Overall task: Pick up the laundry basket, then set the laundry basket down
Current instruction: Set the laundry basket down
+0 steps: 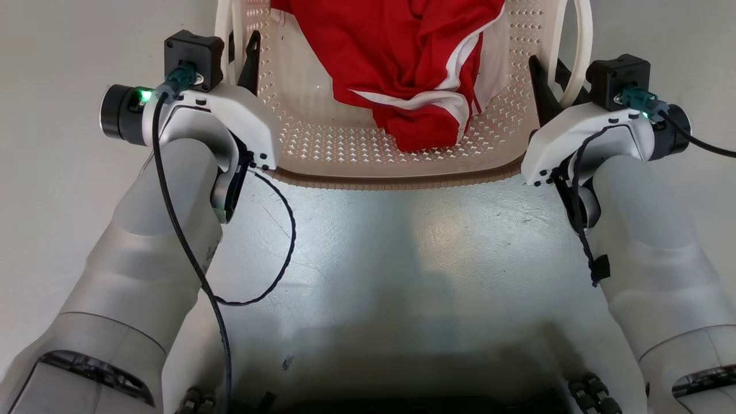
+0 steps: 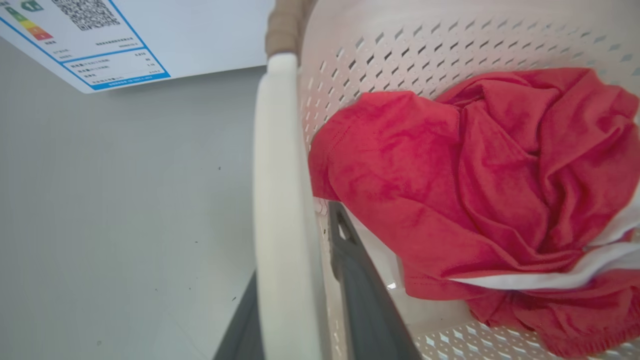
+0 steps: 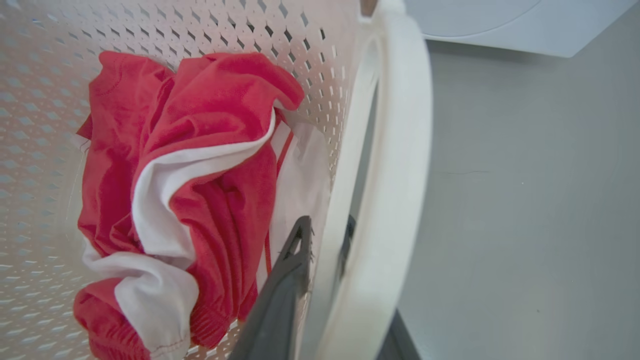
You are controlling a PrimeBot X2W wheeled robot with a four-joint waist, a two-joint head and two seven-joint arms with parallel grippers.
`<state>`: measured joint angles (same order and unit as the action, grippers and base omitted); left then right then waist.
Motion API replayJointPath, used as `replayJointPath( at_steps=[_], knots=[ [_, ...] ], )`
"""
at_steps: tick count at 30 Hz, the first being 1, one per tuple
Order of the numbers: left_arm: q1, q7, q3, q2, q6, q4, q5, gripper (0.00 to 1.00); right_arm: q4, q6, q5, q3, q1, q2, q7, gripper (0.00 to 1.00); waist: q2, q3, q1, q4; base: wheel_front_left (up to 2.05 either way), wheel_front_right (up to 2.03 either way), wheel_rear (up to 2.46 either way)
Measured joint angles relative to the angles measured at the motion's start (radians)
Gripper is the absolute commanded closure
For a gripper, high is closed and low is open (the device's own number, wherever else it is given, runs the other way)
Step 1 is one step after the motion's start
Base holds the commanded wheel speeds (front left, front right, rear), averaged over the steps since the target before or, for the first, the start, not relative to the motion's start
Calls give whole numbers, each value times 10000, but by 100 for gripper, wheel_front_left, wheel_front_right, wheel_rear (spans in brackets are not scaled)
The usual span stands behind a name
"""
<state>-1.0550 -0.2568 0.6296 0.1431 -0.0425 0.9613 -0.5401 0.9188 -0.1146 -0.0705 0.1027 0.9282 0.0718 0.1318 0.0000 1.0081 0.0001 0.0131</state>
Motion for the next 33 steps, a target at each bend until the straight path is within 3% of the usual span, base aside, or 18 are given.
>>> replayJointPath(
  at_steps=[8, 9, 10, 11, 20, 33],
  knots=[
    [-112, -44, -291, -50, 176, 351, 416, 100, -29, -10, -56, -31, 16, -82, 4, 100, 0, 72, 0, -52, 0, 0, 0],
    [-165, -44, -314, -69, 176, 418, 453, 72, -15, -13, -134, -65, 29, -96, 6, 72, 0, 83, 0, -53, 0, 0, 0],
    [-212, -42, -341, -86, 176, 477, 510, 42, 12, -15, -144, -67, 52, -98, 33, 51, 0, 90, 0, -50, 0, 0, 0],
    [-234, -17, -347, -81, 201, 556, 575, 0, 52, -63, -142, -71, 70, -88, 96, 0, 0, 92, 0, -47, 0, 0, 0],
    [-222, -2, -431, -334, 431, 995, 943, 0, 748, -115, -142, -90, 260, -31, 385, 0, 0, 54, 0, -71, 0, 0, 0],
    [-222, 0, -711, -374, 426, 1185, 1256, 0, 1553, -115, -765, 385, 446, -23, 748, 0, 0, -144, 0, -127, 0, 0, 0]
  ],
)
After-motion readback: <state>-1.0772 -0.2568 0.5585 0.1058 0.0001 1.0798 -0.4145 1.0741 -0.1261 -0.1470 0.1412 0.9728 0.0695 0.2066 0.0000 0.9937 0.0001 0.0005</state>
